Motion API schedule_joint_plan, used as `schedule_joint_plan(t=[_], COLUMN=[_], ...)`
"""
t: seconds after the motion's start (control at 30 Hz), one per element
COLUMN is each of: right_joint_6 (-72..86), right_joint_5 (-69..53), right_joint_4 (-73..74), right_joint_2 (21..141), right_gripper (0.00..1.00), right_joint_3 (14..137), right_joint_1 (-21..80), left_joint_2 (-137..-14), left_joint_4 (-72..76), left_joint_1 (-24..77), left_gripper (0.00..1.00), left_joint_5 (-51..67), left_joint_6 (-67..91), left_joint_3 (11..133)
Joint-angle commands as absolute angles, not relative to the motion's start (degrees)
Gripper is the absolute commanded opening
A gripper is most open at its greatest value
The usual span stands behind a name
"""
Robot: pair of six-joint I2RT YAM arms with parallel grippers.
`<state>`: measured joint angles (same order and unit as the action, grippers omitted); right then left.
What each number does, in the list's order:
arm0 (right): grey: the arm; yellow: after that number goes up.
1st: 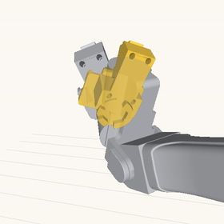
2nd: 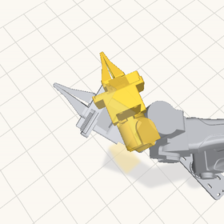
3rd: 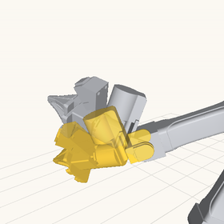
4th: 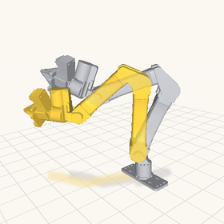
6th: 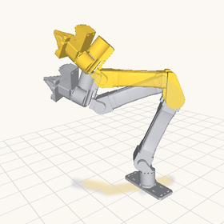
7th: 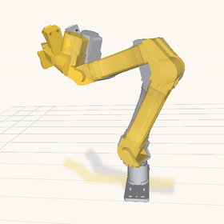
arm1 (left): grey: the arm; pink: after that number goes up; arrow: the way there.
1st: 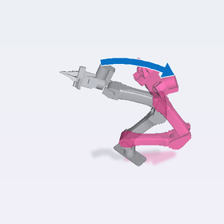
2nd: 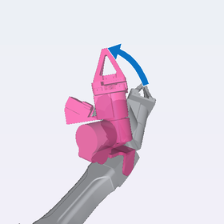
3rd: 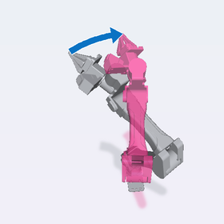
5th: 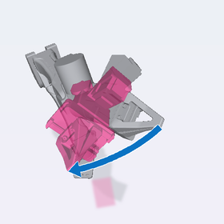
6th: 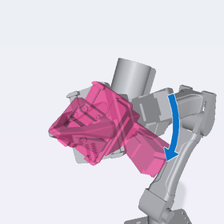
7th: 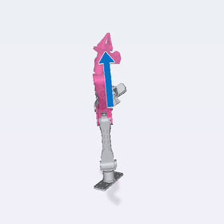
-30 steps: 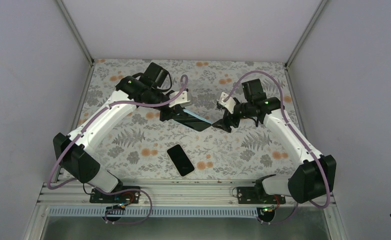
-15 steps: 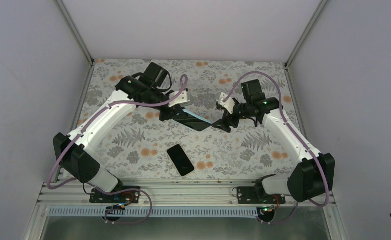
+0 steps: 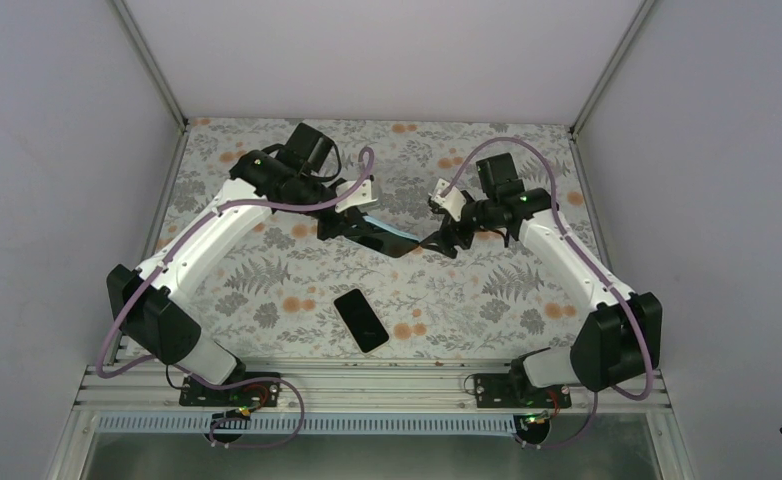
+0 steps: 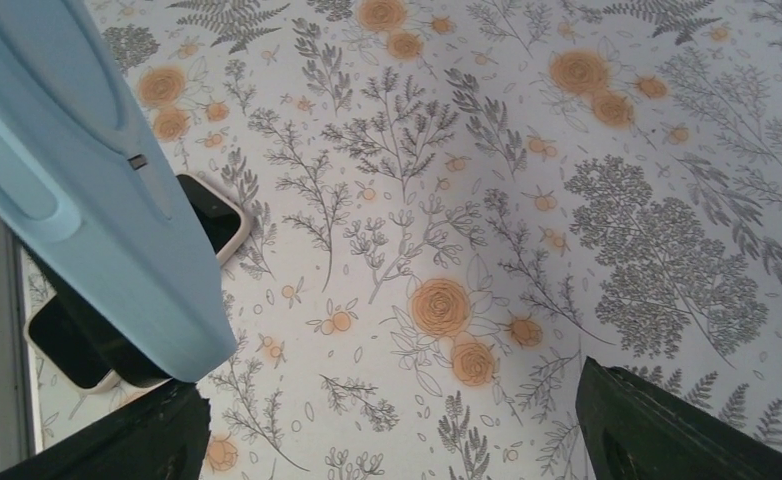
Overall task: Take the phone out of the phone case
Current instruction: Remove the phone case from the phone.
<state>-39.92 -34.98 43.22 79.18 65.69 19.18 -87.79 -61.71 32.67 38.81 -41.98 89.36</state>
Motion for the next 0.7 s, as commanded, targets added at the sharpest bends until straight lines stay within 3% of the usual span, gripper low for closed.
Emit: schedule_joint_plan(t=[0.0,0.67], right_joint_6=[-37.5,-37.8], right_joint_5=[-31.2,-34.5], right_joint_4=[36.3,36.7], right_joint_2=[80.3,87.5], right_gripper=[0.93,0.94], right_joint_3=[69.2,78.2], right_joint_1=[19.3,21.6], left_joint_2=[-87.8,-90.1], left_joint_4=[-64.6,-70.8], left_joint_1=[33.7,33.7], left_gripper=[0.02,0.02], left_joint_5=[48.6,56.1], left_joint_6=[-44.4,-49.0], left_joint_3=[91.4,95.5])
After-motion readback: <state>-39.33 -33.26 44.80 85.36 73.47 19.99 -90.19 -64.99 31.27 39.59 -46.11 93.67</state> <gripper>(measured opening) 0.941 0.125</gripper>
